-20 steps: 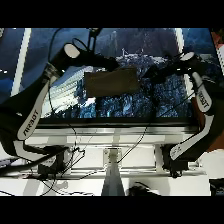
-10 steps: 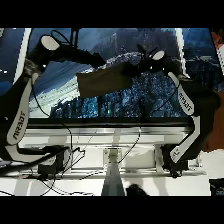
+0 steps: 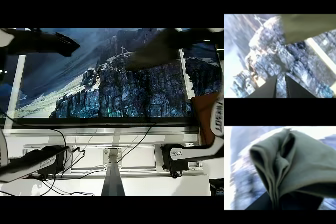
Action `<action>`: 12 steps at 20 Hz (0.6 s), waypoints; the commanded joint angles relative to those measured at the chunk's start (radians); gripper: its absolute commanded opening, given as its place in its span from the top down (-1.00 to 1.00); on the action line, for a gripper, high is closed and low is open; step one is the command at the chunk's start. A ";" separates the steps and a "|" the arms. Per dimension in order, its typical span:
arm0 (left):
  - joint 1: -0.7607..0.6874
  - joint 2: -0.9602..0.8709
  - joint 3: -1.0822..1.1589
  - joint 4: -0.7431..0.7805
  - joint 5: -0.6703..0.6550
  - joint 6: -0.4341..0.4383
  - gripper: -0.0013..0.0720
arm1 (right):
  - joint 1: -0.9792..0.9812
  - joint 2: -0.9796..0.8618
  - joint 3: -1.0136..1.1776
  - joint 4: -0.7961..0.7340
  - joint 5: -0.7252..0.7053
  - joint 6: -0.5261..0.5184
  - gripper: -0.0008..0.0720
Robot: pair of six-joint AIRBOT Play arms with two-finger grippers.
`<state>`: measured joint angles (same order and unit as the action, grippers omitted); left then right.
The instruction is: Fold the clothes and pants, and hang the long-sleeved shirts on hangers.
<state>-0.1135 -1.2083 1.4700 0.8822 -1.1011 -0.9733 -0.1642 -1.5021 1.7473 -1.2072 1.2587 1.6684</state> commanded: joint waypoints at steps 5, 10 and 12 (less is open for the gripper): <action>0.014 0.072 0.001 -0.026 -0.003 0.000 0.62 | -0.440 0.294 0.010 -0.421 0.407 0.250 0.91; 0.014 0.072 0.001 -0.026 -0.003 0.000 0.62 | -0.765 0.347 0.010 -0.473 0.494 0.251 0.85; 0.014 0.072 0.001 -0.026 -0.003 0.000 0.62 | -0.864 0.346 0.009 -0.472 0.537 0.257 0.42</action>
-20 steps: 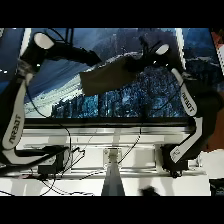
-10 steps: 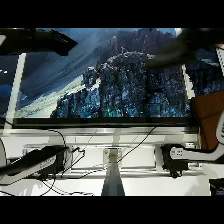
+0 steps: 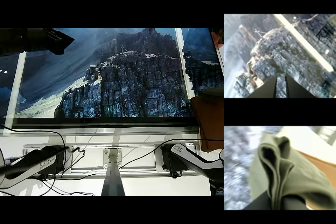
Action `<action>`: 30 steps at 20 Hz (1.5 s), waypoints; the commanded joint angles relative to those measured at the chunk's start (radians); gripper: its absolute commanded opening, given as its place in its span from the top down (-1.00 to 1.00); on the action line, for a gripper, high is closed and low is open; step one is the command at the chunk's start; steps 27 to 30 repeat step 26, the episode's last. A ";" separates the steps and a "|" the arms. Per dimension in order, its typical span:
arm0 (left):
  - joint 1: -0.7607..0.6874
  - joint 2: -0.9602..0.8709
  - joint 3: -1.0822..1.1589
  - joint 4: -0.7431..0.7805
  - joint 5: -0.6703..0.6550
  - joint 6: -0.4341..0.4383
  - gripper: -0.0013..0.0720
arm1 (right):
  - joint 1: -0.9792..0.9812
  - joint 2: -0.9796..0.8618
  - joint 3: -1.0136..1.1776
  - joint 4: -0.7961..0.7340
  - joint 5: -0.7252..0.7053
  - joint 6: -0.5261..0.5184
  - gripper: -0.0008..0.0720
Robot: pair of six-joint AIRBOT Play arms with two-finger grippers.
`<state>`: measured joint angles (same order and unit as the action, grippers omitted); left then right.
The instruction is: Fold the clothes and pants, and hang the long-sleeved shirts on hangers.
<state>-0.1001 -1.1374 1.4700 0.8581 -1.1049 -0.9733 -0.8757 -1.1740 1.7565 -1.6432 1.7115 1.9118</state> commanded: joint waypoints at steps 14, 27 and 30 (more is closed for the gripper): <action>0.000 0.002 0.001 -0.002 0.000 0.000 0.62 | 0.014 0.016 0.000 0.380 -0.056 -0.126 -0.05; 0.000 0.002 0.001 -0.002 0.000 0.000 0.62 | 1.092 0.016 0.000 0.244 -0.309 -0.205 0.90; 0.000 0.002 0.001 -0.002 0.000 0.000 0.62 | 1.092 0.016 0.000 0.244 -0.309 -0.205 0.90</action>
